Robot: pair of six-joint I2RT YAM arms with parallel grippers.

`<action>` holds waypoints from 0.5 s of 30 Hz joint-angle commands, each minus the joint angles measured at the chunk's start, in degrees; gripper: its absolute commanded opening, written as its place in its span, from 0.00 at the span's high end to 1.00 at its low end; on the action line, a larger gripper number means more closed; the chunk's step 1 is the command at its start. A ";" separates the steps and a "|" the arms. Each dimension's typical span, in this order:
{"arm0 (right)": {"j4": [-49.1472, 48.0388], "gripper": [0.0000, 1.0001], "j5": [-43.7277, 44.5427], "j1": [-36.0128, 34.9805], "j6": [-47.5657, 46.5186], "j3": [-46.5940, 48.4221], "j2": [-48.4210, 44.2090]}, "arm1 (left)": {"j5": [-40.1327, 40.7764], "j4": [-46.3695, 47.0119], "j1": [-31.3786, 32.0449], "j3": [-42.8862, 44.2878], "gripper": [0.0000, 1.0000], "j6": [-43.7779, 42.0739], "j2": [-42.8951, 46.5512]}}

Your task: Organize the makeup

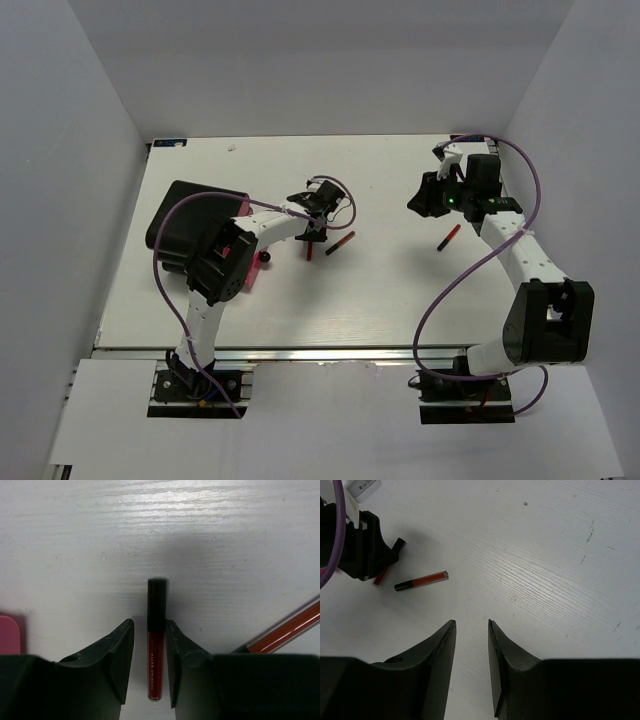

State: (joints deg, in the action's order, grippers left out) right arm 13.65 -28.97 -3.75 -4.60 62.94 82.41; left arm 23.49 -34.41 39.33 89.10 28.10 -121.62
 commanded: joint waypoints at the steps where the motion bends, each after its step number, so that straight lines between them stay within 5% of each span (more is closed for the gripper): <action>1: -1.26 0.62 -1.70 0.32 1.17 0.08 -1.55 | 0.16 0.93 -0.13 -0.41 0.59 -0.06 1.04; 7: -1.61 0.62 -1.88 0.32 1.53 0.43 -1.46 | -0.72 2.33 -0.75 -3.05 0.92 0.73 2.61; 15: -1.87 0.62 -1.62 0.41 1.44 -0.79 -2.17 | 1.03 -0.73 -0.57 0.72 1.00 -2.95 9.90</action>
State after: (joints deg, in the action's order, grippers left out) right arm 13.52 -29.80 -3.75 -3.49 62.83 82.41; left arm 23.40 -33.39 38.96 87.05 27.29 -119.63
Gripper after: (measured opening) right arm 0.378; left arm 0.240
